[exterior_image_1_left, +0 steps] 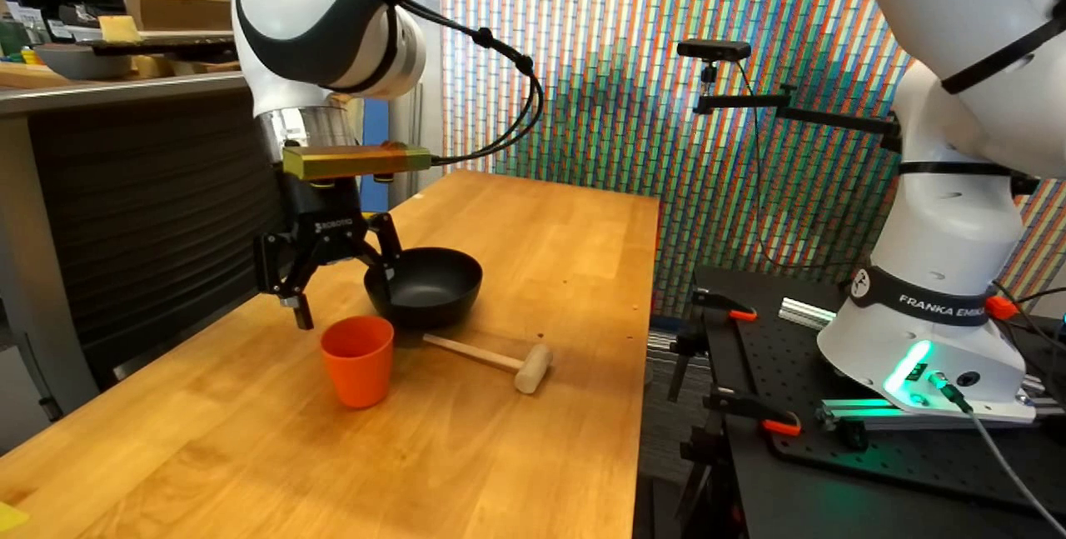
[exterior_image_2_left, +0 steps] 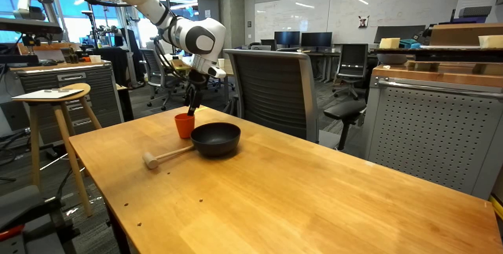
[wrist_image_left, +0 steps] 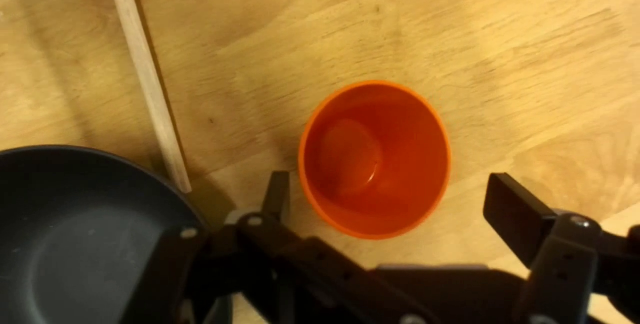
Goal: Put the orange cup in the black bowl
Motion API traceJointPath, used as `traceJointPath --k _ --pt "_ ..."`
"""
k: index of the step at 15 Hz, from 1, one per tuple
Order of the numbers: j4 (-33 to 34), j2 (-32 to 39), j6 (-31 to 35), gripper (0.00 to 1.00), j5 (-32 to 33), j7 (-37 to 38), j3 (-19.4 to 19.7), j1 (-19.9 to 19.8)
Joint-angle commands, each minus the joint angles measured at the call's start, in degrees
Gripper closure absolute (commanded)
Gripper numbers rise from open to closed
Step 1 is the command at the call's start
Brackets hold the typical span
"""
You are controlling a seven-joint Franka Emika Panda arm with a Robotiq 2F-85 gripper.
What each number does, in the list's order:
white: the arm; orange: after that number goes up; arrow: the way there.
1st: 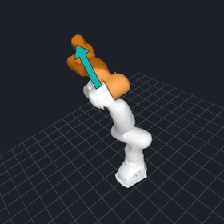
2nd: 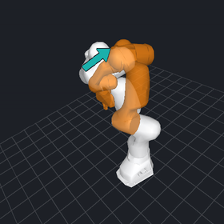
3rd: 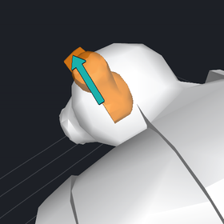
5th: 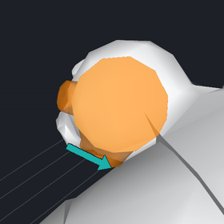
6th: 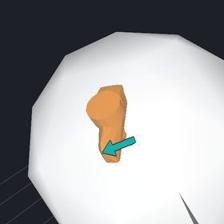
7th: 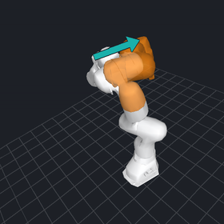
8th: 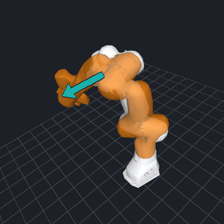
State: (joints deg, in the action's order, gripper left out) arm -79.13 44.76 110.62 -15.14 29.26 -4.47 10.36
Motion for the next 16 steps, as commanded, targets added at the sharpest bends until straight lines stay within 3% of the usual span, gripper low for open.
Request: traceJointPath --k 1,7,15,16 --pt "-9.6 -9.0 5.3 0.00 -0.7 -0.2 0.2 1.0" --pt "-19.0 -15.0 12.1 0.00 1.0 5.3 2.4 2.1" --pt "-18.5 -9.7 9.8 0.00 1.8 6.2 2.2 2.4" --pt "-18.1 -8.8 9.8 0.25 2.5 6.4 2.5 2.8"
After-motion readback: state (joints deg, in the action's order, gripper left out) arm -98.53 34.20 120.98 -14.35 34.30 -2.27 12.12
